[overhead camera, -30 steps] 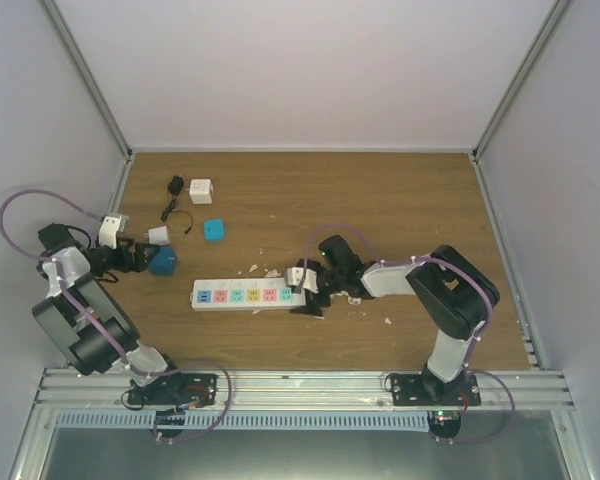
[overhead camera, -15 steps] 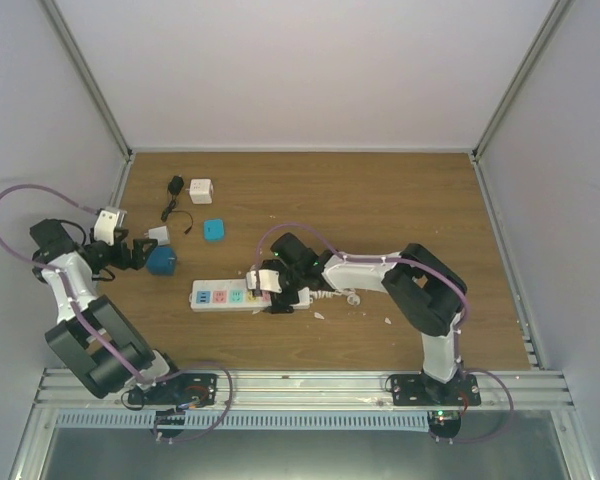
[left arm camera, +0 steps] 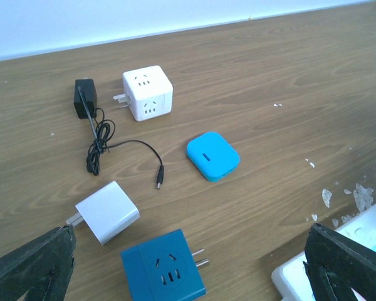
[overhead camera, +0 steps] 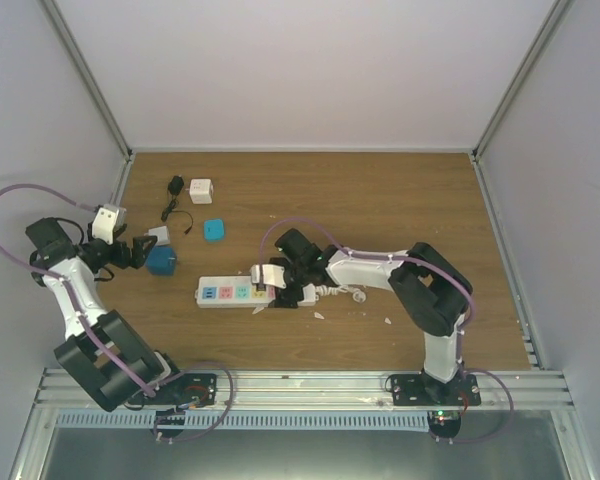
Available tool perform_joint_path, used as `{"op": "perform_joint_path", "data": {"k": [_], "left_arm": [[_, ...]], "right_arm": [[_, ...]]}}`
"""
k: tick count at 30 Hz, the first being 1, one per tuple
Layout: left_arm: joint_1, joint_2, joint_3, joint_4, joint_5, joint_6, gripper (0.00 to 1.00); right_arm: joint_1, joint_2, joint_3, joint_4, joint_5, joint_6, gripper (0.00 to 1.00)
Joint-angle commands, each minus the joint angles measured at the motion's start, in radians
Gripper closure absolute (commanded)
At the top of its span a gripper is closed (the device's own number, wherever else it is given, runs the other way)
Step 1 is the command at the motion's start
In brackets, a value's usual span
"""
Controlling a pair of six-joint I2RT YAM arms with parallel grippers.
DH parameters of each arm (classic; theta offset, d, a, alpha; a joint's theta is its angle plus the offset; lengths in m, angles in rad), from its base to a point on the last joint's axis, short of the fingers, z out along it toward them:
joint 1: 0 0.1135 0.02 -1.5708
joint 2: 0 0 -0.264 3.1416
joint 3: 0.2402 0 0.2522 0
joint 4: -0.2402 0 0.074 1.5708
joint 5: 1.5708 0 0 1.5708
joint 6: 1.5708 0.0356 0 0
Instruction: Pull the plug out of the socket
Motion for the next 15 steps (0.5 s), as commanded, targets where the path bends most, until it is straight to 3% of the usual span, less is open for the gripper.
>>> {"op": "perform_joint_path", "data": {"k": [1,15], "left_arm": [[0.000,-0.045,-0.002,0.020,0.035,0.010,0.01],[-0.053,-0.091,-0.011,0.089,0.042,-0.044,0.01]], "right_arm": [[-0.100,-0.040,-0.098,-0.127,0.060,0.047,0.39],[-0.479,-0.075,-0.113,-0.171,0.097,0.207,0.39]]}}
